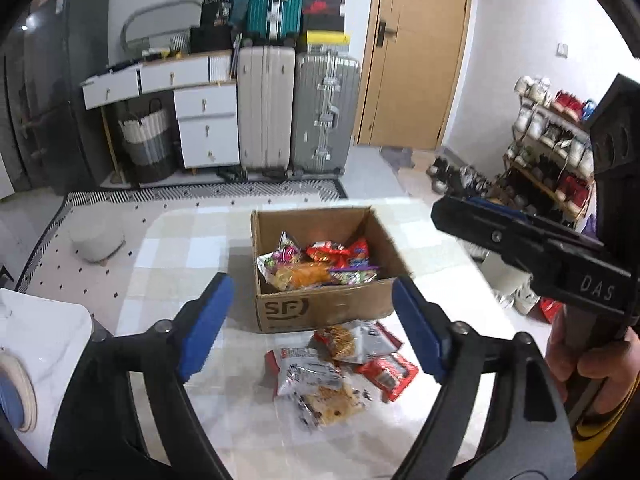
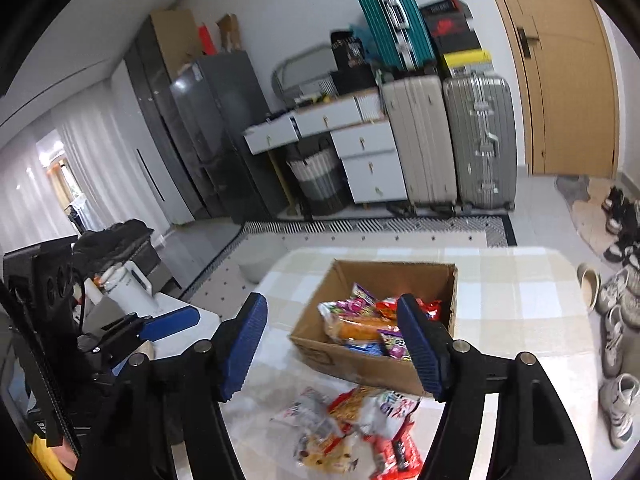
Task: Organize snacks
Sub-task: 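Withdraw both tools from the box back over the snack pile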
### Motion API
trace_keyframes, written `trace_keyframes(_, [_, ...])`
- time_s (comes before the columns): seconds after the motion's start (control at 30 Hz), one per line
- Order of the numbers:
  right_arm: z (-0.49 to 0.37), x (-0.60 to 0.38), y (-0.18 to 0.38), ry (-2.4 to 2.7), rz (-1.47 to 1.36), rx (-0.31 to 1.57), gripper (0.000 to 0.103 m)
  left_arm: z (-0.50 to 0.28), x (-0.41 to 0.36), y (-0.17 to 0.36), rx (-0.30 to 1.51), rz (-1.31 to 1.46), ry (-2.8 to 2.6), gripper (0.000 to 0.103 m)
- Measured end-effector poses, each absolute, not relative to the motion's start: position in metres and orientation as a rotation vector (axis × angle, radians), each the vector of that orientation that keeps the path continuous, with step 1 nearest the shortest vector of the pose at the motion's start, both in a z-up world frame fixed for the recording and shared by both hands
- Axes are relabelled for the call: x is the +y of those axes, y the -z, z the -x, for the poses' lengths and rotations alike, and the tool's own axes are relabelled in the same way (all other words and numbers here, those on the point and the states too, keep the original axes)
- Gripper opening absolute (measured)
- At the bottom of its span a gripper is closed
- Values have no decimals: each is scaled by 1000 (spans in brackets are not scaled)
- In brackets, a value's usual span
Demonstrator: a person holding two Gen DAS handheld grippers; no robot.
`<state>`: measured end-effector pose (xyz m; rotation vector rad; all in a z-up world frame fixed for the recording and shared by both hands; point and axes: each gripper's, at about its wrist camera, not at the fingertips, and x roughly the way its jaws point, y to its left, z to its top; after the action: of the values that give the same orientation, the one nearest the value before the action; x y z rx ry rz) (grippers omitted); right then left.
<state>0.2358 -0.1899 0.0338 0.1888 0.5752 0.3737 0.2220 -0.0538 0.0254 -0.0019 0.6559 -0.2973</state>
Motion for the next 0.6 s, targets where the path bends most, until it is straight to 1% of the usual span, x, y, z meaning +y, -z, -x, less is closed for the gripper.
trace_keyframes(0.03, [-225, -188, -39, -378, -182, 559, 79, -210, -52, -32, 641, 1, 295, 80])
trace_keyframes(0.07, [-213, -187, -45, -382, -173, 540, 80, -198, -50, -38, 628, 0, 295, 80])
trace_keyframes(0.2, [-169, -184, -62, -396, -158, 470, 82, -145, -44, -56, 582, 1, 299, 81])
trace_keyframes(0.3, [-132, -186, -68, -398, -167, 426, 89, -107, -41, -67, 563, 1, 312, 81])
trace_keyframes(0.37, [-107, -187, -68, -399, -167, 391, 89, -76, -34, -74, 531, 19, 333, 82])
trace_keyframes(0.43, [-74, -188, -63, -393, -155, 345, 94, -44, -24, -78, 485, 45, 335, 90])
trace_keyframes(0.5, [-50, -190, -55, -374, -148, 310, 96, -11, -14, -81, 434, 72, 320, 102])
trace_keyframes(0.57, [-22, -192, -45, -355, -153, 279, 96, 18, -3, -78, 380, 99, 310, 102])
trace_keyframes(0.6, [-10, -193, -40, -343, -162, 264, 98, 33, 2, -75, 362, 103, 299, 102])
